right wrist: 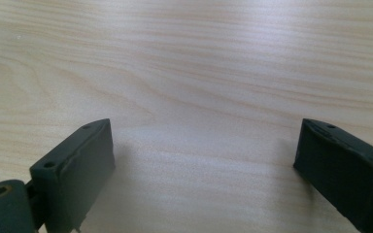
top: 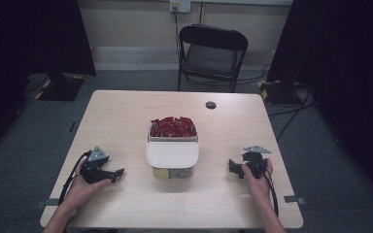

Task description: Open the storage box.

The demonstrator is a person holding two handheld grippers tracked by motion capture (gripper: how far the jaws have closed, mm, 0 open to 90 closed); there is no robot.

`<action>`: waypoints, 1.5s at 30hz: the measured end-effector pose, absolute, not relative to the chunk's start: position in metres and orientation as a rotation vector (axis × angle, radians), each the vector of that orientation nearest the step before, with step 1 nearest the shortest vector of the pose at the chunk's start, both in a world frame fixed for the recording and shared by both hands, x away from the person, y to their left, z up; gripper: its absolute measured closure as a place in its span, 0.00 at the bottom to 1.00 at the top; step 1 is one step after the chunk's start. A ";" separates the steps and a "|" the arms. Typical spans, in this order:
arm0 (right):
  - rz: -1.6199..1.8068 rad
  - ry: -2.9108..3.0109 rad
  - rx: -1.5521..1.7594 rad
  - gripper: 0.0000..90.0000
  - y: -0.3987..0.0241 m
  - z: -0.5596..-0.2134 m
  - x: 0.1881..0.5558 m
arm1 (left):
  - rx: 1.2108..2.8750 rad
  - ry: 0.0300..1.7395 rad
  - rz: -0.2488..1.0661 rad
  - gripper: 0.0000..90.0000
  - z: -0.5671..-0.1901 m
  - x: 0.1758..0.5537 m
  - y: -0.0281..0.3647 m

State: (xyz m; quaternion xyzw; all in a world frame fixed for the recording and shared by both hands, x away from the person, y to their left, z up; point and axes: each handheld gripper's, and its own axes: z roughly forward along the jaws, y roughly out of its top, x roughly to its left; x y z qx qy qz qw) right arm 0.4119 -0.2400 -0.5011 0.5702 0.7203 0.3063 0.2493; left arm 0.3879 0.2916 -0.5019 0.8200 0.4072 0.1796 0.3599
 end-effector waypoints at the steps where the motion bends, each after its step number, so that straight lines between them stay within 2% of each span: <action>1: 0.834 1.962 1.553 0.07 -0.240 -0.501 0.412 | 2.114 1.050 0.463 0.16 -0.502 0.388 0.292; 9: 0.835 1.946 1.570 0.09 -0.239 -0.501 0.412 | 2.115 1.050 0.463 0.16 -0.502 0.388 0.292; 10: 0.838 1.921 1.591 0.14 -0.239 -0.500 0.411 | 2.114 1.050 0.463 0.16 -0.502 0.388 0.292; 12: 0.841 1.915 1.596 0.16 -0.240 -0.499 0.411 | 2.114 1.050 0.464 0.16 -0.502 0.388 0.292; 31: 0.991 1.993 1.573 0.16 -0.239 -0.484 0.403 | 2.109 1.058 0.464 0.16 -0.502 0.387 0.291; 45: 1.070 2.071 1.428 0.18 -0.218 -0.468 0.391 | 2.112 1.056 0.464 0.16 -0.502 0.387 0.291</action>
